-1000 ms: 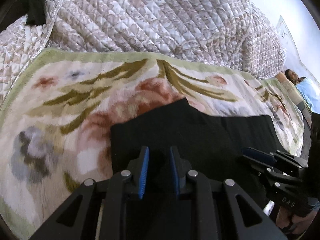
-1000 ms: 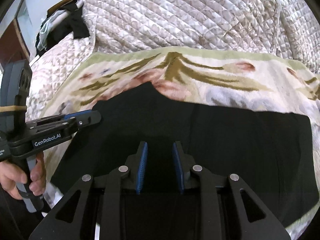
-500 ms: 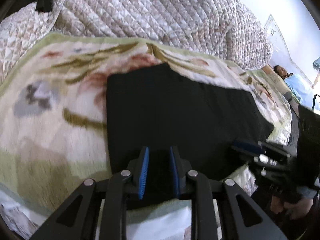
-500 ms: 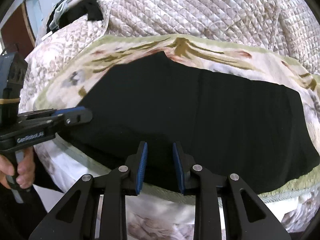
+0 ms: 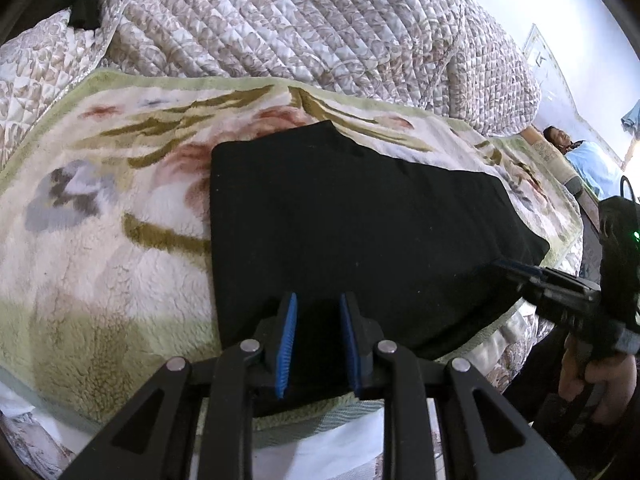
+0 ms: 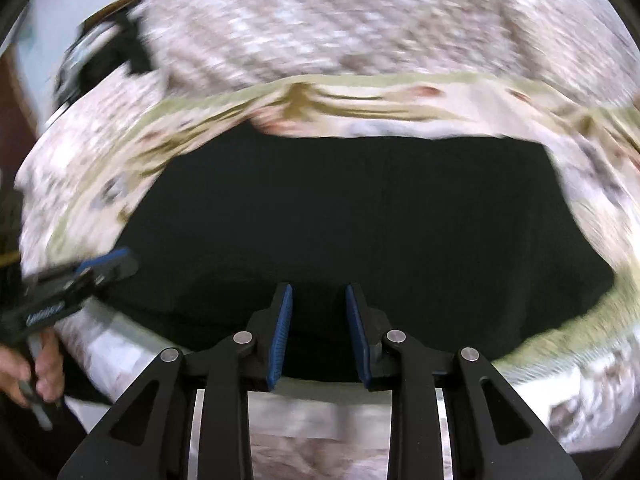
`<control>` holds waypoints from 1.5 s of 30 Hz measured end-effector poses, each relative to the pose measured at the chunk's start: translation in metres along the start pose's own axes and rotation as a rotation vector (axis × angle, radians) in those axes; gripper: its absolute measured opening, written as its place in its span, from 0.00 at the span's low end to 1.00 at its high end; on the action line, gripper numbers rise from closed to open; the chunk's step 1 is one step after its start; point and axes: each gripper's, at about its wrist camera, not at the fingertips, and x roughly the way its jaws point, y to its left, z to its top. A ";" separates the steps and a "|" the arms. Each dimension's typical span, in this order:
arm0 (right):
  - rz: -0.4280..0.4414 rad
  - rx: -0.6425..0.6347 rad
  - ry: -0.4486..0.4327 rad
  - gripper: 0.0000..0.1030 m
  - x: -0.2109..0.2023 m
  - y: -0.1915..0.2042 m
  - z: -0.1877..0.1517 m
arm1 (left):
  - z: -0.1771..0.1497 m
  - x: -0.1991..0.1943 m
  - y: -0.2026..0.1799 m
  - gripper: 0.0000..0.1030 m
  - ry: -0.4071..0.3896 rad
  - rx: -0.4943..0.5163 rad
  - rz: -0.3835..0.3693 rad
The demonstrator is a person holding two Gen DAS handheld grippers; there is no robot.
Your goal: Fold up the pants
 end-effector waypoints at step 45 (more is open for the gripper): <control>-0.032 0.597 -0.238 0.20 -0.036 -0.113 0.036 | 0.008 -0.002 -0.005 0.32 -0.002 -0.007 -0.007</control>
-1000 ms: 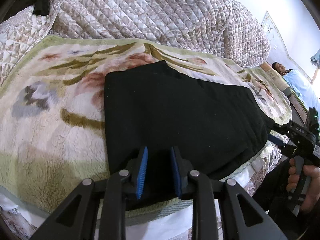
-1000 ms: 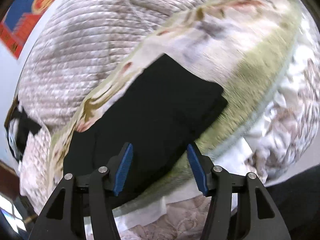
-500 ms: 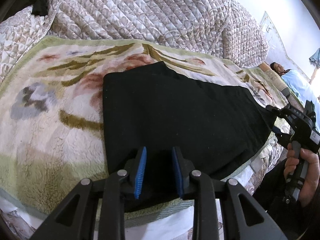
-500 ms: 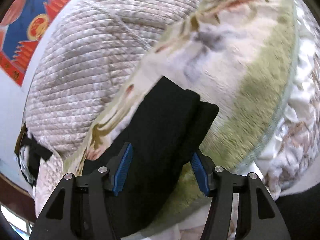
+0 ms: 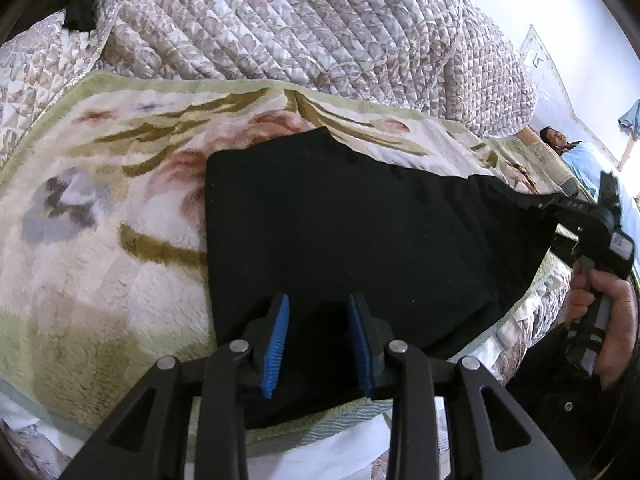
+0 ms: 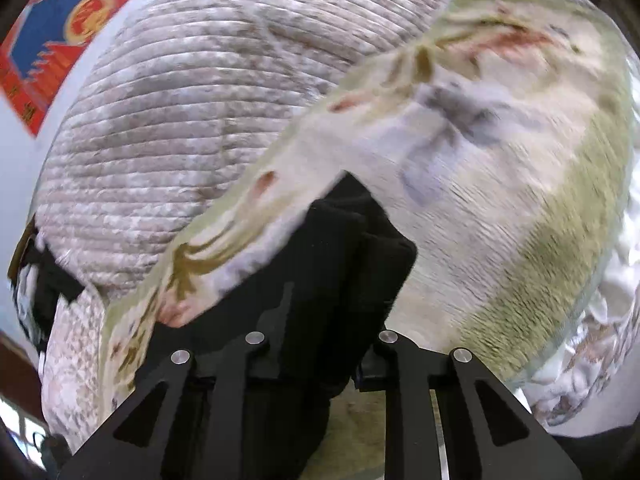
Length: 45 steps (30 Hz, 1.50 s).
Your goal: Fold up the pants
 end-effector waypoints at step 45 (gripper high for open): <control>0.457 -0.882 0.322 0.52 0.015 0.222 -0.166 | 0.019 -0.057 0.110 0.33 -0.164 -0.274 0.155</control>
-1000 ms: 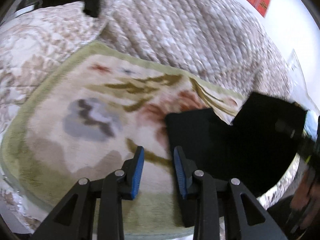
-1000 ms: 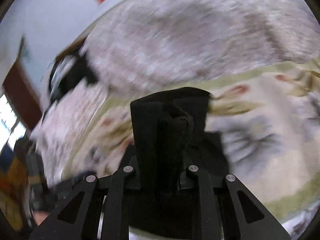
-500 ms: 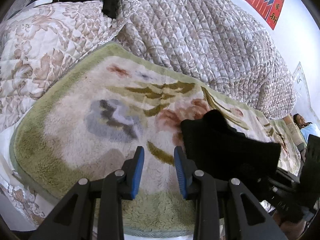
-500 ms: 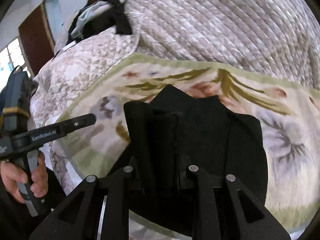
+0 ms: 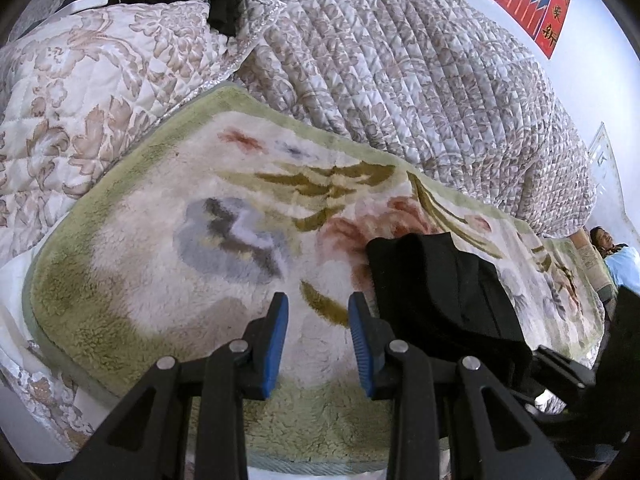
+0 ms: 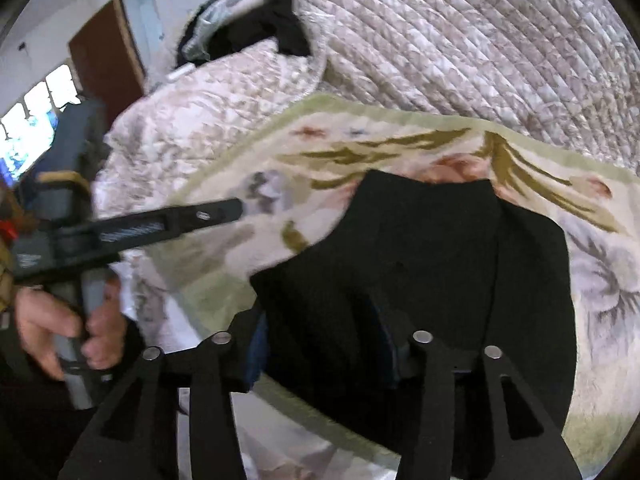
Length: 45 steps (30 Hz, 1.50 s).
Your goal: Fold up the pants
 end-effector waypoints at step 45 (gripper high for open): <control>-0.194 0.337 0.026 0.22 -0.004 -0.174 0.019 | 0.041 0.096 -0.088 0.17 0.140 0.180 -0.165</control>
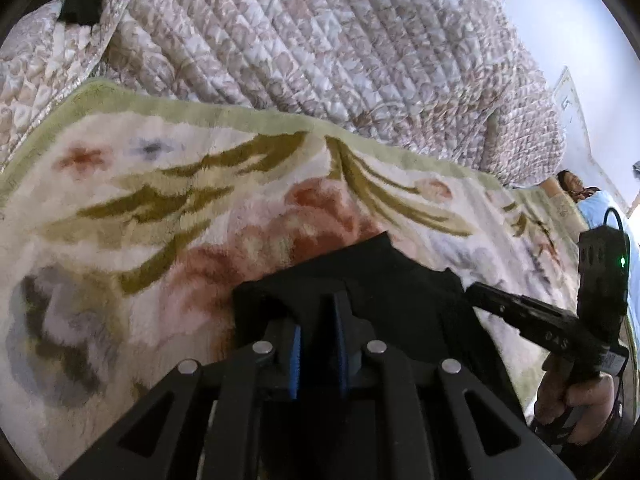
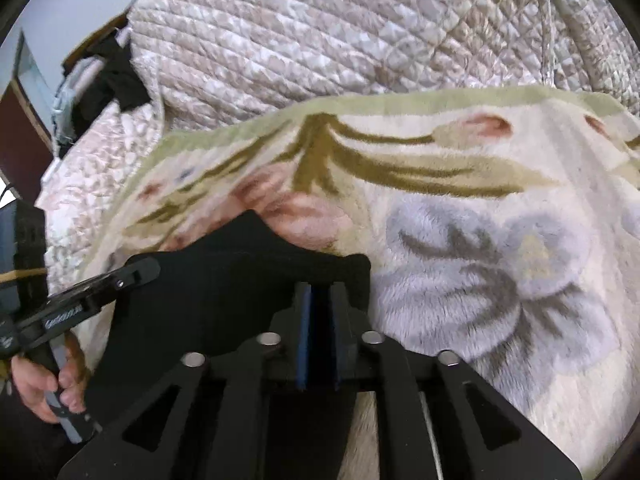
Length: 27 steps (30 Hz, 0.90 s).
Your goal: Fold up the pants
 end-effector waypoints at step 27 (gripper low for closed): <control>0.003 -0.209 0.076 0.30 -0.041 0.052 -0.098 | -0.095 -0.055 -0.045 0.16 0.051 0.130 0.006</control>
